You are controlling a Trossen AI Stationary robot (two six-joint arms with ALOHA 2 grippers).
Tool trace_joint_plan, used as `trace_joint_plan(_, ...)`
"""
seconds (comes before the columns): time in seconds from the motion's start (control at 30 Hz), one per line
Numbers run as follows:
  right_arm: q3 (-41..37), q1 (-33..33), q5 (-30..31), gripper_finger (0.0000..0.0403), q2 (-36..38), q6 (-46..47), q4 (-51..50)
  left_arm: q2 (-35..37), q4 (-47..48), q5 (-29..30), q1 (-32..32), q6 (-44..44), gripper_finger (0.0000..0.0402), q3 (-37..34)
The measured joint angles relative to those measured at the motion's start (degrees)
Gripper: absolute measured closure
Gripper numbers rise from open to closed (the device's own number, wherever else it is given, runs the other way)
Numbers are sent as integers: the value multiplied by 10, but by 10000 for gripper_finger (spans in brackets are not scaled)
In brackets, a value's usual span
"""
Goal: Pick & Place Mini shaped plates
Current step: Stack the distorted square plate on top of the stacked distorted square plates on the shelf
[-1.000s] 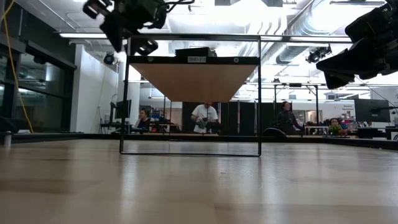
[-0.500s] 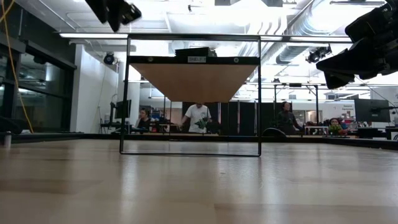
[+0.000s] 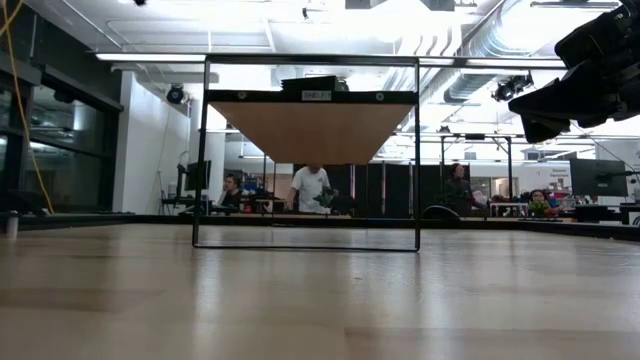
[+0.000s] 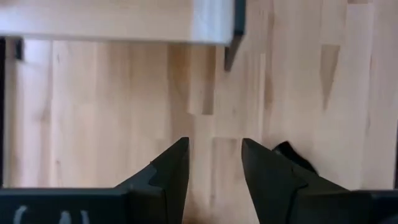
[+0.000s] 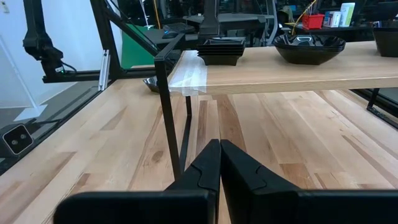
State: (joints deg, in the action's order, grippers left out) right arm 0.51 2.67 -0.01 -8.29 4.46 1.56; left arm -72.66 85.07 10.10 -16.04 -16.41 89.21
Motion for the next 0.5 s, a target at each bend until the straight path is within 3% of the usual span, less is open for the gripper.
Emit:
trace_joint_plan(0.2, 0, 0, 0, 398, 0, 0, 0, 0, -11, 23, -127, -226, 259, -69)
trace_joint_plan(0.5, 0, 0, 0, 398, 0, 0, 0, 19, -178, 65, -272, -491, 259, -235)
